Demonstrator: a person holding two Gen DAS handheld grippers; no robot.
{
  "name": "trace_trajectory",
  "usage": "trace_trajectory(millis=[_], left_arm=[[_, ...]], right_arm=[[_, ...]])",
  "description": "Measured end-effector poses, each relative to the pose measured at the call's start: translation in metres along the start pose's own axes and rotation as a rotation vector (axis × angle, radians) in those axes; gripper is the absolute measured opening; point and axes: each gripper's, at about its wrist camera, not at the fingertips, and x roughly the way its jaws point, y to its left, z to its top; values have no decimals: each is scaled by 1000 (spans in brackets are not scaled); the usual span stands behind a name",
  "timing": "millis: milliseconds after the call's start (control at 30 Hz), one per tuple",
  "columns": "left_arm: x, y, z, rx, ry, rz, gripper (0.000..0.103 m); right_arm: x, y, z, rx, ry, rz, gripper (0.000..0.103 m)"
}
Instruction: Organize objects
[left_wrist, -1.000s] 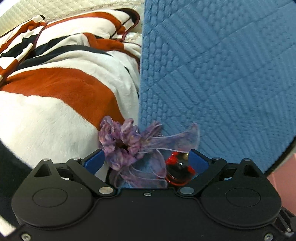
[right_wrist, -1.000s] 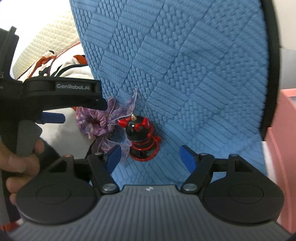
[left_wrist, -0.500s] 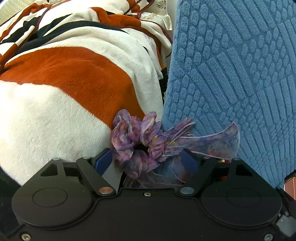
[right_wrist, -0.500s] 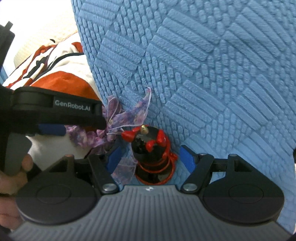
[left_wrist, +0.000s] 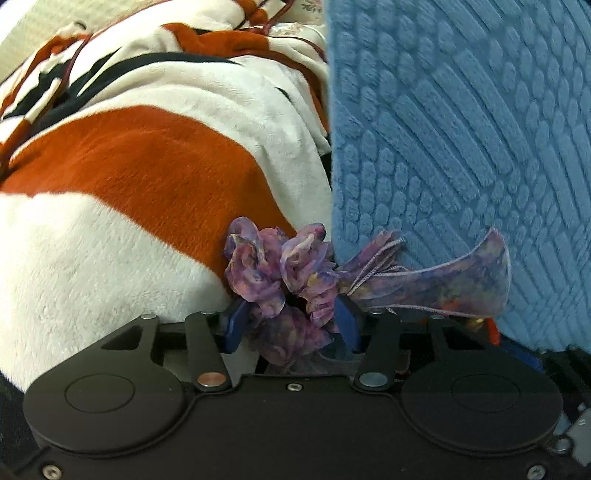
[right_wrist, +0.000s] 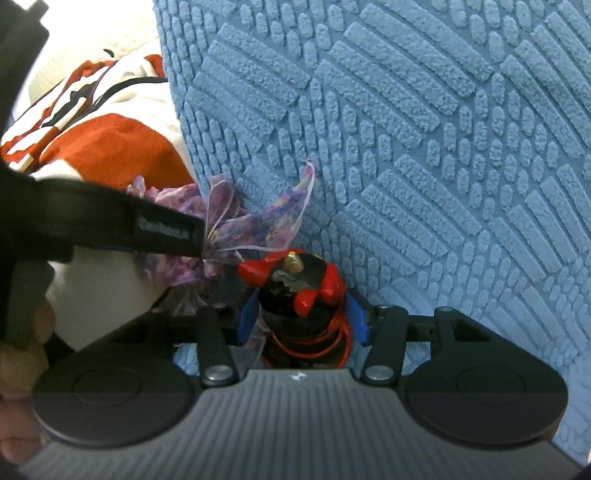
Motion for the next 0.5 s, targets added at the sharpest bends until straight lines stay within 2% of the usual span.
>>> trace_trajectory(millis=[33, 67, 100, 200, 267, 500], left_arm=[[1, -2, -1, 12, -3, 7, 44], [1, -3, -1, 20, -3, 13, 34], [2, -3, -1, 22, 3, 10, 18], [9, 8, -1, -51, 58, -64, 4], [7, 15, 0, -94, 59, -106, 4], [-17, 18, -7, -145, 47, -238, 1]], right_arm=[[-2, -1, 0, 3, 0, 1, 51], [-4, 0, 1, 1, 3, -5, 51], [-7, 0, 2, -2, 1, -10, 51], [-17, -4, 0, -11, 9, -24, 51], [-24, -8, -1, -12, 12, -33, 51], [-59, -17, -7, -23, 1, -74, 51]])
